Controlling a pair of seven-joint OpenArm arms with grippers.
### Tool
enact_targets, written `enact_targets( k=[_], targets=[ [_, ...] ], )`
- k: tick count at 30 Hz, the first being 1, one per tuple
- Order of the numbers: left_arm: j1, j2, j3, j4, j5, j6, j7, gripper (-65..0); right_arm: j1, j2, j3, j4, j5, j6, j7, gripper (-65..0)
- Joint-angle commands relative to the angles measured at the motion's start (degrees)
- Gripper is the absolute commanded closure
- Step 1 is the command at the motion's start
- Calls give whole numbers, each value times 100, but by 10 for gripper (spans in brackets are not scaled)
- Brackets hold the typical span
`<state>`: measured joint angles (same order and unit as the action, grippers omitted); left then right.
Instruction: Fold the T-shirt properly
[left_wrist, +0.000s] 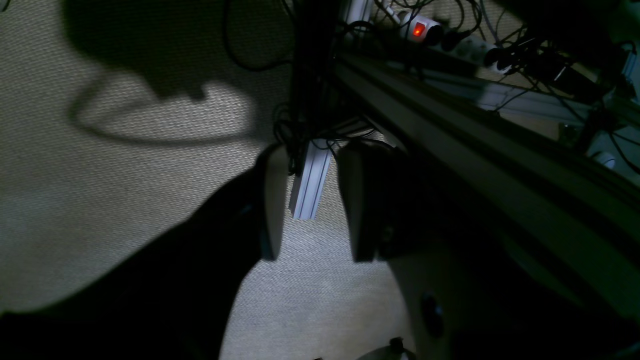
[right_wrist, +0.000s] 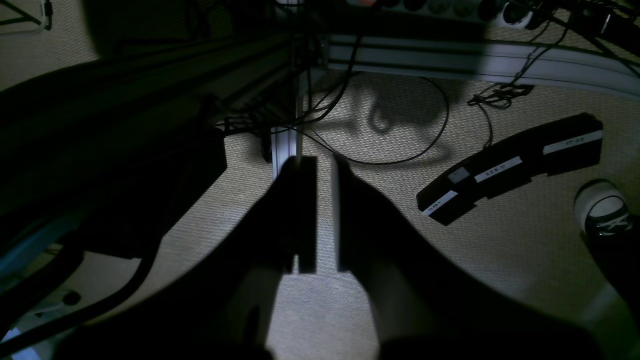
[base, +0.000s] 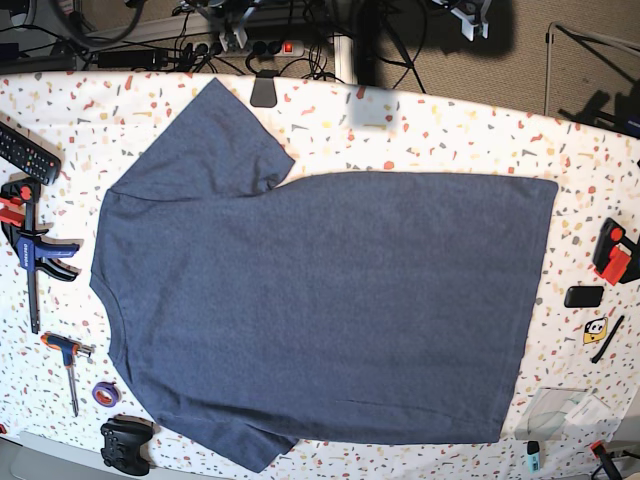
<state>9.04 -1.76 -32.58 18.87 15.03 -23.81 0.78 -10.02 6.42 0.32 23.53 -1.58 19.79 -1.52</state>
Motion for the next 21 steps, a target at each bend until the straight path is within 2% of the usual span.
enact_targets(
  k=[1,15,17,21],
  targets=[
    [31,-17,11,28,-9,-46,-42,-209,-15,42,2,35,4,35,22,-64],
    [33,-20,11,52,-7,-48,90,-209,-35,236,2,35,-133,162,-103,-64],
    [63,-17,11,127,-7,-48,114,-209,-50,240,2,35,-315,232,-98,-64],
    [289,-17,11,474,-9,-48,111,-199,-131,330,2,37,-249,496,63,-64]
  ],
)
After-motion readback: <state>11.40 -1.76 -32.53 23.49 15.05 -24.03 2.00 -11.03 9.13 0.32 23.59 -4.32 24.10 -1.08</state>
